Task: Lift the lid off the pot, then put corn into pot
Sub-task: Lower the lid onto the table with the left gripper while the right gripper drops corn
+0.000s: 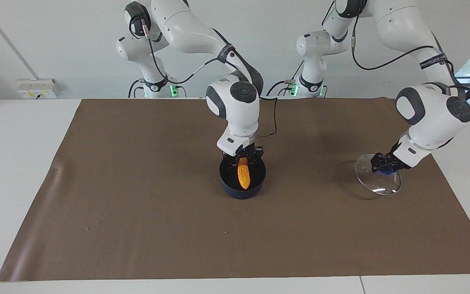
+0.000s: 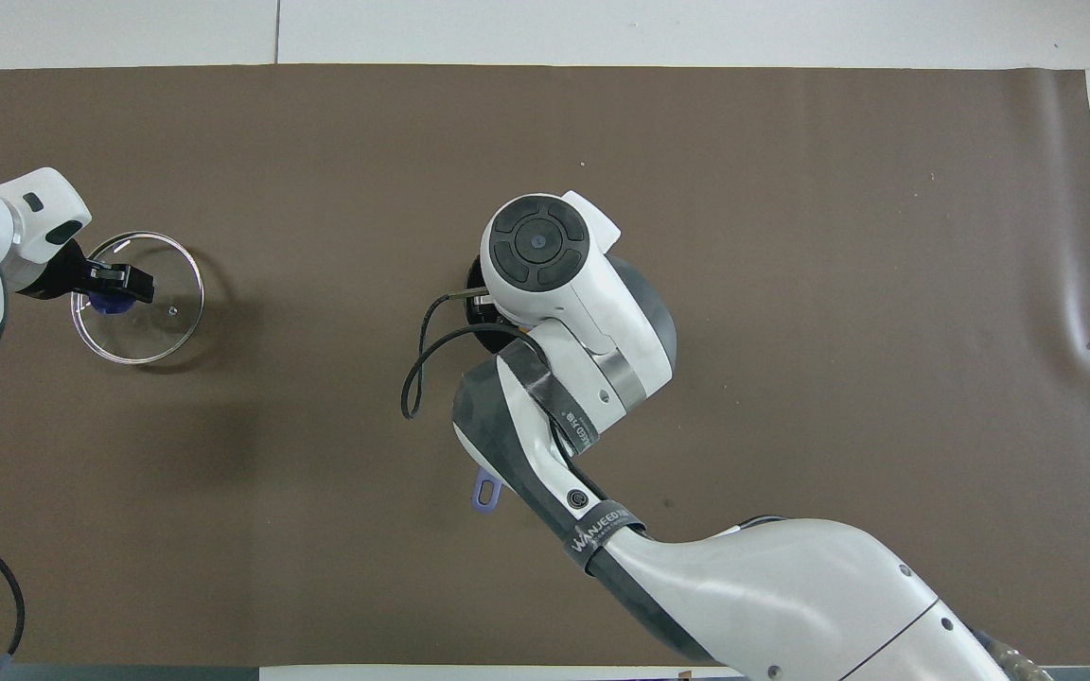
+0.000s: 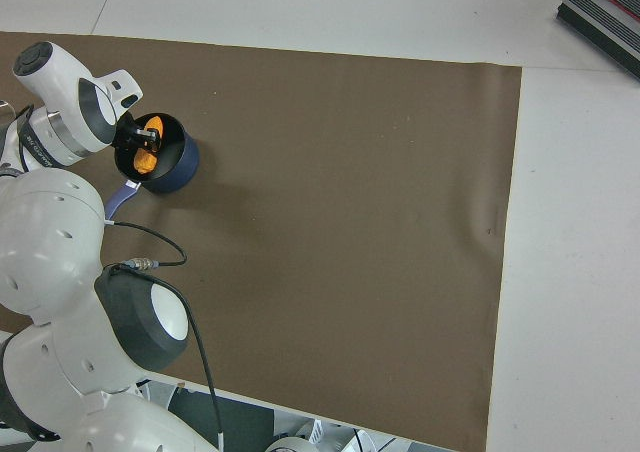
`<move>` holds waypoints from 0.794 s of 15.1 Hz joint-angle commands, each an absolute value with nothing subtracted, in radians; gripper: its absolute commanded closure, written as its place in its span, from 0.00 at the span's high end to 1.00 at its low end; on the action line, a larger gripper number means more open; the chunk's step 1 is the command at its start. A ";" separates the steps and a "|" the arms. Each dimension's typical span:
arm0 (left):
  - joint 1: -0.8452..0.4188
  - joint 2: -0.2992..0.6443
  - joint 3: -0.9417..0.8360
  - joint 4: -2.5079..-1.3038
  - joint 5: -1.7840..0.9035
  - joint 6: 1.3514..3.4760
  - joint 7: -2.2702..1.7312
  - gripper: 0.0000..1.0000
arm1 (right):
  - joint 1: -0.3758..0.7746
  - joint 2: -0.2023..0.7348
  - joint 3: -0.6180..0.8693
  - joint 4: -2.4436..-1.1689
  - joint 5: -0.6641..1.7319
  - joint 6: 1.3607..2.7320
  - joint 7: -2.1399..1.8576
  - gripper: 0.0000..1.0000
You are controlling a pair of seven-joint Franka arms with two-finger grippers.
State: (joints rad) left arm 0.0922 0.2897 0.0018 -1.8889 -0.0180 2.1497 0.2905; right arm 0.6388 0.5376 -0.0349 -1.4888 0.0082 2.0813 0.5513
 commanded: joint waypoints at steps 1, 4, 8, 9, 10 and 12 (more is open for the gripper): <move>0.097 0.241 -0.003 -1.968 0.005 2.206 0.310 0.22 | 0.626 0.512 -0.028 -1.500 0.005 2.071 0.552 1.00; 0.097 0.247 -0.003 -1.999 0.005 2.249 0.310 0.23 | 0.603 0.522 -0.038 -1.416 -0.017 1.956 0.549 1.00; 0.098 0.253 -0.003 -1.991 0.005 2.247 0.310 1.00 | 0.438 0.405 -0.035 -1.364 -0.029 1.849 0.429 1.00; 0.095 0.252 -0.003 -1.985 0.005 2.246 0.308 1.00 | 0.390 0.367 -0.037 -1.362 -0.034 1.803 0.360 1.00; 0.086 0.247 -0.003 -1.973 0.005 2.238 0.307 1.00 | 0.347 0.336 -0.038 -1.361 -0.034 1.760 0.312 1.00; 0.080 0.229 -0.008 -1.915 0.005 2.173 0.293 1.00 | 0.266 0.264 -0.038 -1.361 -0.028 1.656 0.243 1.00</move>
